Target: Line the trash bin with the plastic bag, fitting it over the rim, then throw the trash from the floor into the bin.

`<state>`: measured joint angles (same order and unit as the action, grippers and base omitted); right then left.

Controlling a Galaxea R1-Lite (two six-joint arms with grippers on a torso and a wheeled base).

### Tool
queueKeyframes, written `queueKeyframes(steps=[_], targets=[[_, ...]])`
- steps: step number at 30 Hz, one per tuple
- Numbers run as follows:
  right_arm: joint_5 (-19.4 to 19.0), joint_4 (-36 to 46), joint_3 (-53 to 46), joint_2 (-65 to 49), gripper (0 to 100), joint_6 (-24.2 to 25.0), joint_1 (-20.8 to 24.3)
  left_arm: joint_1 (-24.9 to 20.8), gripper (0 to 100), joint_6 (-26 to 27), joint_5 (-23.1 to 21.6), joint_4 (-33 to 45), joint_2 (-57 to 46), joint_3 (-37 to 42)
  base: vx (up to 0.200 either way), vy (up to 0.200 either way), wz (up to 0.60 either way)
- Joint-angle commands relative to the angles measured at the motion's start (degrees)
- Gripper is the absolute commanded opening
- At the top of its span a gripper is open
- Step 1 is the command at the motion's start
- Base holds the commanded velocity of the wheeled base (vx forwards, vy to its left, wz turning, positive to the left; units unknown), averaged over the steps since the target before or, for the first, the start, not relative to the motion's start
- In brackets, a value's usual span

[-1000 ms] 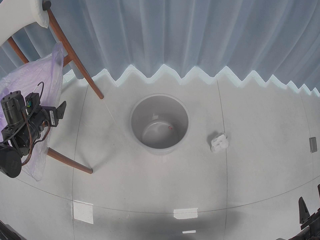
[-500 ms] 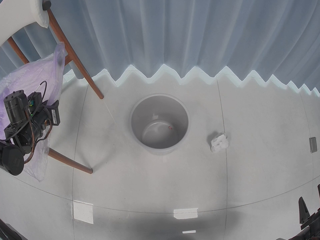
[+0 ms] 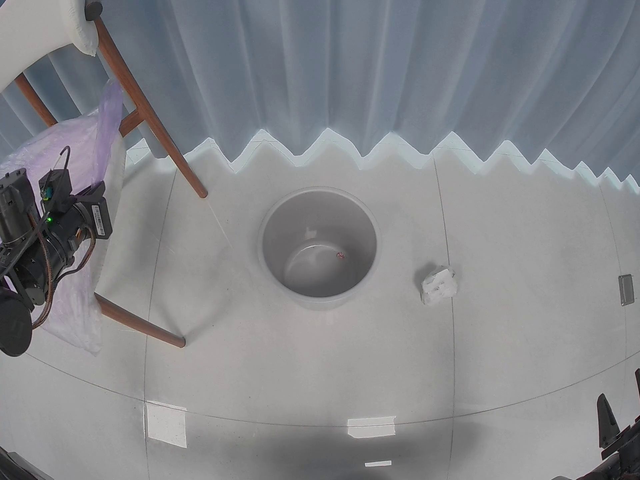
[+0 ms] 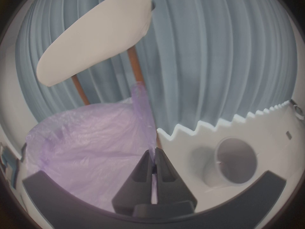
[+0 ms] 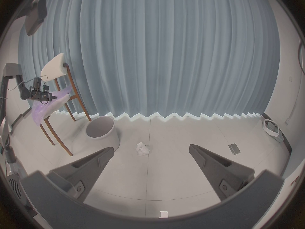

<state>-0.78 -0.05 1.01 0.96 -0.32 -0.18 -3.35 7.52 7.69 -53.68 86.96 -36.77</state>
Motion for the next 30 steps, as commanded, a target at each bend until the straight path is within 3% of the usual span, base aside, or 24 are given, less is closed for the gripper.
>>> queueKeyframes(steps=[1,5,6,7,13,16,18,24,30], targets=[[0.0,0.0,-1.0,-1.0,100,0.0,0.0,-3.7,0,-1.1,-2.2,0.2,-5.1,-0.1,0.000,0.000,0.00],[0.0,0.0,-1.0,-1.0,100,0.0,0.0,-8.9,0,-3.4,-6.9,-0.6,-4.7,-2.3,0.000,0.000,0.00],[0.0,0.0,-1.0,-1.0,100,0.0,0.0,-8.9,0,-3.4,-6.9,-0.6,-4.7,-2.3,0.000,0.000,0.00],[0.0,0.0,-1.0,-1.0,100,0.0,0.0,-12.1,0,-5.2,-7.1,-0.6,-4.1,-3.4,0.000,0.000,0.00],[0.0,0.0,-1.0,-1.0,100,0.0,0.0,-20.4,0,-8.2,-7.0,-2.6,-1.9,-4.0,0.000,0.000,0.00],[0.0,0.0,-1.0,-1.0,100,0.0,0.0,-22.2,0,-8.7,-7.0,-4.7,-0.6,-4.3,0.000,0.000,0.00],[0.0,0.0,-1.0,-1.0,100,0.0,0.0,-26.1,0,-11.4,-6.9,-10.9,3.0,-7.8,0.000,0.000,0.00],[0.0,0.0,-1.0,-1.0,100,0.0,0.0,-29.1,0,-14.7,-5.8,-23.5,11.3,-12.5,0.000,0.000,0.00],[0.0,0.0,-1.0,-1.0,100,0.0,0.0,-33.6,0,-18.9,-5.3,-24.5,12.7,-13.2,0.000,0.000,0.00]])
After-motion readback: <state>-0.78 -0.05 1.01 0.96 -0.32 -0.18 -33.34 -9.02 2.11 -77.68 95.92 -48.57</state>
